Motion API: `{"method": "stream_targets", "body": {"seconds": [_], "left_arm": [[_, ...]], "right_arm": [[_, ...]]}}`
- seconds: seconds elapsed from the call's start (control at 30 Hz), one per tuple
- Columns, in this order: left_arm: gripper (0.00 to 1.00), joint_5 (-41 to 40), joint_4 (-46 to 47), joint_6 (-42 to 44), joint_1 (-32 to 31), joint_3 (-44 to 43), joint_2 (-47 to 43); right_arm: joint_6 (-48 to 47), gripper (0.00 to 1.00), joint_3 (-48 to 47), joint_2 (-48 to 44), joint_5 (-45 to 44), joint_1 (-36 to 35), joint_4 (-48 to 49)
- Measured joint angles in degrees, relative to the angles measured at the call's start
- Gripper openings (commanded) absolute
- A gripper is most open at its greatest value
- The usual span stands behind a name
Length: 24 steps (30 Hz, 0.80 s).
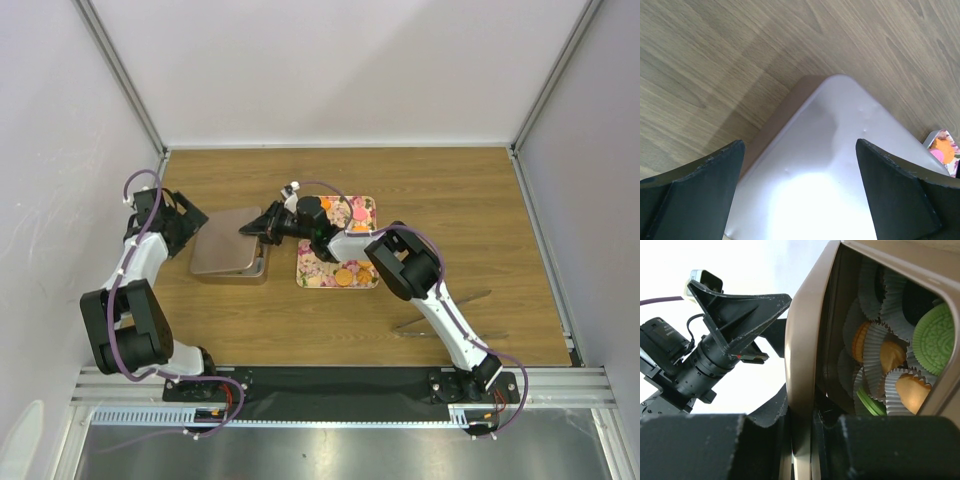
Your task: Pack the cookies
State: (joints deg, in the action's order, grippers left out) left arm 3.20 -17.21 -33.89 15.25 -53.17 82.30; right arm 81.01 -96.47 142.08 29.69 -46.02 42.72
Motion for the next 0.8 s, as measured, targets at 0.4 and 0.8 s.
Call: {"method": "stream_targets", "body": {"seconds": [0.4, 0.8], "left_arm": [[0.99, 0.00, 0.00, 0.55, -0.48, 0.00, 0.61], [0.97, -0.02, 0.00, 0.94, -1.42, 0.00, 2.99]], "right_arm": [[1.60, 0.07, 2.05, 0.00, -0.02, 0.33, 3.32], [2.82, 0.20, 5.20, 0.00, 0.35, 1.49, 6.67]]}}
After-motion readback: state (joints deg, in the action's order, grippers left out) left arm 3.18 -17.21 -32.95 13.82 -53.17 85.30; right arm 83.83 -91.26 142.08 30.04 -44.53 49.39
